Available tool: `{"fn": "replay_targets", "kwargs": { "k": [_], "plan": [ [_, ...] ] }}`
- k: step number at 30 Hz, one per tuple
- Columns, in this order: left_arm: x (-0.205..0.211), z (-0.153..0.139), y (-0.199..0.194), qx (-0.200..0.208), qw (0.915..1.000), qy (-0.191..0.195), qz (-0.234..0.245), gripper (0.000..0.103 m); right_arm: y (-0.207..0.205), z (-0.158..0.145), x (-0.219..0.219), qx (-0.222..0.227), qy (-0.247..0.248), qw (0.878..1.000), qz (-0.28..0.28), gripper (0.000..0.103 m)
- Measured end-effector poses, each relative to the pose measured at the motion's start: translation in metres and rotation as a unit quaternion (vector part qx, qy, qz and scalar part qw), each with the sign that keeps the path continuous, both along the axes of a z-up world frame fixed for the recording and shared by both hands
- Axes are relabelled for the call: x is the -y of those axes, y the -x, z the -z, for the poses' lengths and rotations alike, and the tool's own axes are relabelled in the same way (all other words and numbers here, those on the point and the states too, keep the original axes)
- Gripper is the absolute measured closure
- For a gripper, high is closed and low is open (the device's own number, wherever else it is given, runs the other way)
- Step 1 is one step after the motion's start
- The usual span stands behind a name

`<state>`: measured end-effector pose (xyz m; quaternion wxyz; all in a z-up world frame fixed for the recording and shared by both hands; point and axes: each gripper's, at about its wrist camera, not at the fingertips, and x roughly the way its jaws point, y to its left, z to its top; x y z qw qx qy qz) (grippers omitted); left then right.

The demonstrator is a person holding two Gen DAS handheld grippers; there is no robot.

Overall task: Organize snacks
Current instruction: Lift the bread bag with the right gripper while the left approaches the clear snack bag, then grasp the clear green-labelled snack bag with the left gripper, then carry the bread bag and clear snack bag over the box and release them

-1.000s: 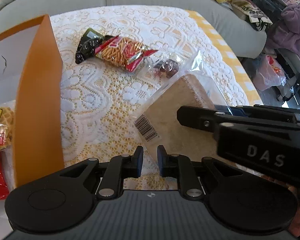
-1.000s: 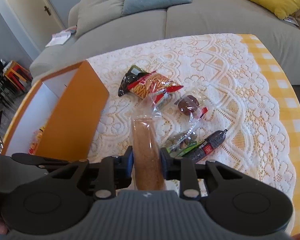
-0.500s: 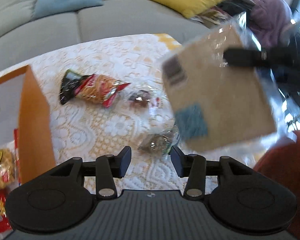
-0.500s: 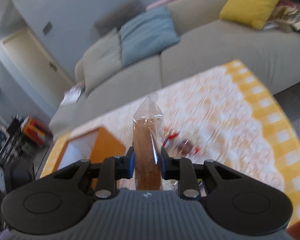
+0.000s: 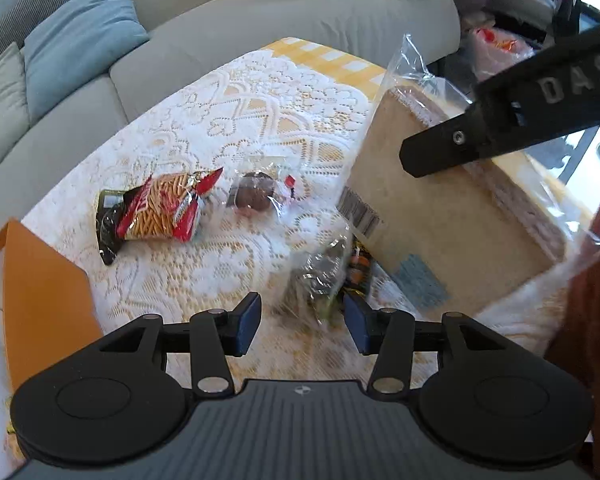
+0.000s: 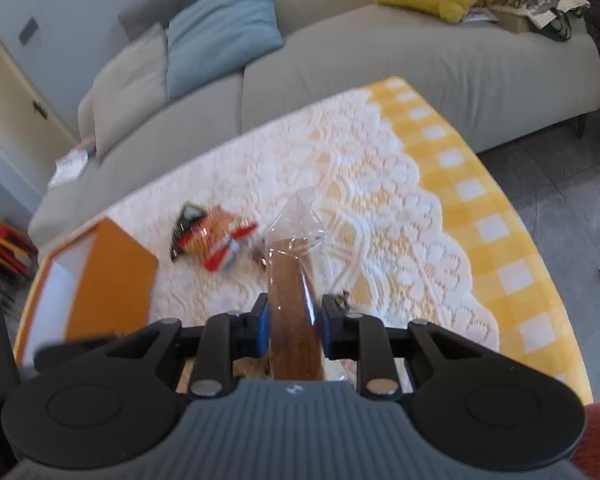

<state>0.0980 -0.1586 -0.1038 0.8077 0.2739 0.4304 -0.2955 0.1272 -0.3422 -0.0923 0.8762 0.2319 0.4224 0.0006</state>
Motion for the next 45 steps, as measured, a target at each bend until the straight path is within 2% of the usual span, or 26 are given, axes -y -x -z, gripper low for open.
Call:
{"fn": "replay_targets", "kwargs": {
  "k": [3, 7, 10, 13, 15, 17, 21, 29, 39, 45],
  "plan": [
    [0.005, 0.007, -0.008, -0.014, 0.9999, -0.004, 0.001, 0.047, -0.001, 0.004, 0.002, 0.005, -0.006, 1.0, 0.0, 0.077],
    [0.013, 0.015, -0.011, -0.001, 0.9997, -0.022, 0.005, 0.048, -0.003, 0.011, 0.005, -0.009, -0.008, 1.0, 0.004, 0.071],
    [0.018, 0.02, -0.016, -0.004, 0.9996, -0.028, 0.001, 0.055, -0.003, 0.012, 0.004, -0.009, -0.007, 1.0, -0.002, 0.069],
    [0.02, 0.023, -0.018, -0.002, 0.9995, -0.031, -0.005, 0.066, -0.004, 0.013, 0.002, -0.012, 0.001, 1.0, -0.004, 0.069],
    [0.017, 0.021, -0.019, -0.008, 0.9997, -0.019, -0.013, 0.07, -0.003, 0.013, 0.001, -0.009, 0.007, 1.0, -0.006, 0.078],
    [0.011, 0.018, -0.021, -0.014, 0.9995, -0.002, -0.028, 0.072, -0.003, 0.012, 0.0, -0.007, 0.011, 1.0, -0.007, 0.079],
    [-0.009, 0.002, -0.026, -0.035, 0.9959, 0.046, -0.069, 0.074, -0.002, 0.01, -0.005, 0.0, 0.026, 1.0, -0.017, 0.08],
    [-0.046, -0.049, -0.019, -0.036, 0.984, 0.119, -0.127, 0.074, 0.006, -0.001, -0.018, 0.027, 0.057, 0.997, -0.035, 0.08],
    [-0.099, -0.102, -0.015, -0.005, 0.9718, 0.141, -0.189, 0.074, 0.013, -0.034, -0.054, 0.067, 0.059, 0.994, -0.057, 0.08],
    [-0.141, -0.125, -0.02, 0.027, 0.9613, 0.144, -0.233, 0.074, 0.007, -0.064, -0.093, 0.101, 0.032, 0.99, -0.092, 0.081]
  ]
}}
